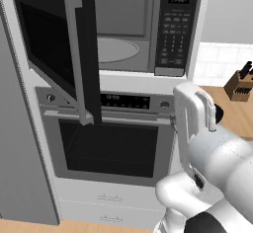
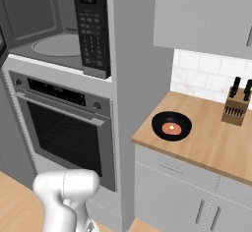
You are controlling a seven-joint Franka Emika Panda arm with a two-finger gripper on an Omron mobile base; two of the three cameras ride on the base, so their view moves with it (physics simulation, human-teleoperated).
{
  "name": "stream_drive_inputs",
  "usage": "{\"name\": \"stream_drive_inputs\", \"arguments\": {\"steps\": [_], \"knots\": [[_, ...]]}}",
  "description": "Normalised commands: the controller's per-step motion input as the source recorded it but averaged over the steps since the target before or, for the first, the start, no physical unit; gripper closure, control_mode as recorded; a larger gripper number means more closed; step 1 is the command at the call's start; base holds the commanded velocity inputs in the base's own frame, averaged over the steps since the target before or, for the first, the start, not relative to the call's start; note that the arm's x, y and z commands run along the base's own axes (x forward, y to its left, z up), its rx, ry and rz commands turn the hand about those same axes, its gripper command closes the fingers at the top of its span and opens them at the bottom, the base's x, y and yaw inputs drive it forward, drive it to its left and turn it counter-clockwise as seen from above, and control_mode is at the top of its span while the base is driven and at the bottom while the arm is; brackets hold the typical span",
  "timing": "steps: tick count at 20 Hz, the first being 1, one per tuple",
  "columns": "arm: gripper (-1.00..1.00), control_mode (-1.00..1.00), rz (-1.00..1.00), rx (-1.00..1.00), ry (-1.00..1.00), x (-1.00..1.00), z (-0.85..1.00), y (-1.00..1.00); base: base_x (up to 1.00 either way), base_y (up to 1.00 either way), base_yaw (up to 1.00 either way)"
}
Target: Open the microwave, place the bowl with waffle inside the microwave, then close the microwave door and turn it on.
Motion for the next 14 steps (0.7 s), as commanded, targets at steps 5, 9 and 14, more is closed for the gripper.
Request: {"name": "stream_drive_inputs", "arguments": {"steps": [5, 9, 14], "knots": [[1.00, -1.00, 0.39, 0.34, 0.20, 0.72, 0.14, -0.45, 0.00, 0.00, 0.00], [1.00, -1.00, 0.40, 0.18, 0.30, 0.81, 0.12, -0.01, 0.00, 0.00, 0.00], [1.00, -1.00, 0.44, 0.17, 0.03, 0.53, 0.00, 0.01, 0.00, 0.00, 0.00]]}}
